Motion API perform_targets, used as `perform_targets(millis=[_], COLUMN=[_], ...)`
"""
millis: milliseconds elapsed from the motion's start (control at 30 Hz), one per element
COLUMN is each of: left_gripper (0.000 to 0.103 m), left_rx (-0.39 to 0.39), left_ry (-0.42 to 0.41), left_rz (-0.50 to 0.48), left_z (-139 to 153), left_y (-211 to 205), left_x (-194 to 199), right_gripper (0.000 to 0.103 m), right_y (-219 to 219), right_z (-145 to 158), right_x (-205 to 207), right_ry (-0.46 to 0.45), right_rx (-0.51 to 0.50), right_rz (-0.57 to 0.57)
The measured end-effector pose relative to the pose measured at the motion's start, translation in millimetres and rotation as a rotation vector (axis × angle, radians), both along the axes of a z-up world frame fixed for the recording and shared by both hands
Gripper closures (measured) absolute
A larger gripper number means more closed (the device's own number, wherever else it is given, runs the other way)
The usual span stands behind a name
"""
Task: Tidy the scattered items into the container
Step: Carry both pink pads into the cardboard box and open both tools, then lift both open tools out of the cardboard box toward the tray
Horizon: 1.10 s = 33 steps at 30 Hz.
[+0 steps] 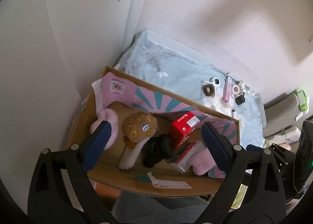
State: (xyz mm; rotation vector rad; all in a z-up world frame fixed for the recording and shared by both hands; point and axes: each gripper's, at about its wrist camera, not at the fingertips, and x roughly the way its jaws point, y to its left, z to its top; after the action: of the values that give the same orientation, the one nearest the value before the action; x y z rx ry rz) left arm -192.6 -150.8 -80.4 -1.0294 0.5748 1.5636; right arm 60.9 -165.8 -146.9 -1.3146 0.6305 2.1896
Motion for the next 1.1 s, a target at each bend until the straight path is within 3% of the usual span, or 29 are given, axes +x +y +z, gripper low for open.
perform_targets(millis=[300, 633, 900, 1100], left_gripper=[0.010, 0.010, 0.010, 0.010], left_rx=[0.029, 0.053, 0.064, 0.026], left_ry=[0.031, 0.071, 0.100, 0.143], left_rz=[-0.064, -0.186, -0.321, -0.436], left_z=[18, 32, 41, 33], left_y=[10, 31, 70, 109], left_x=[28, 78, 135, 181], right_gripper=[0.038, 0.038, 0.038, 0.038], right_y=[6, 19, 39, 55], right_z=[6, 20, 34, 38], right_x=[20, 66, 124, 158], right_ry=[0.089, 0.181, 0.201, 0.176], right_rx=[-0.040, -0.010, 0.045, 0.089], right_rz=[-0.047, -0.156, -0.309, -0.388])
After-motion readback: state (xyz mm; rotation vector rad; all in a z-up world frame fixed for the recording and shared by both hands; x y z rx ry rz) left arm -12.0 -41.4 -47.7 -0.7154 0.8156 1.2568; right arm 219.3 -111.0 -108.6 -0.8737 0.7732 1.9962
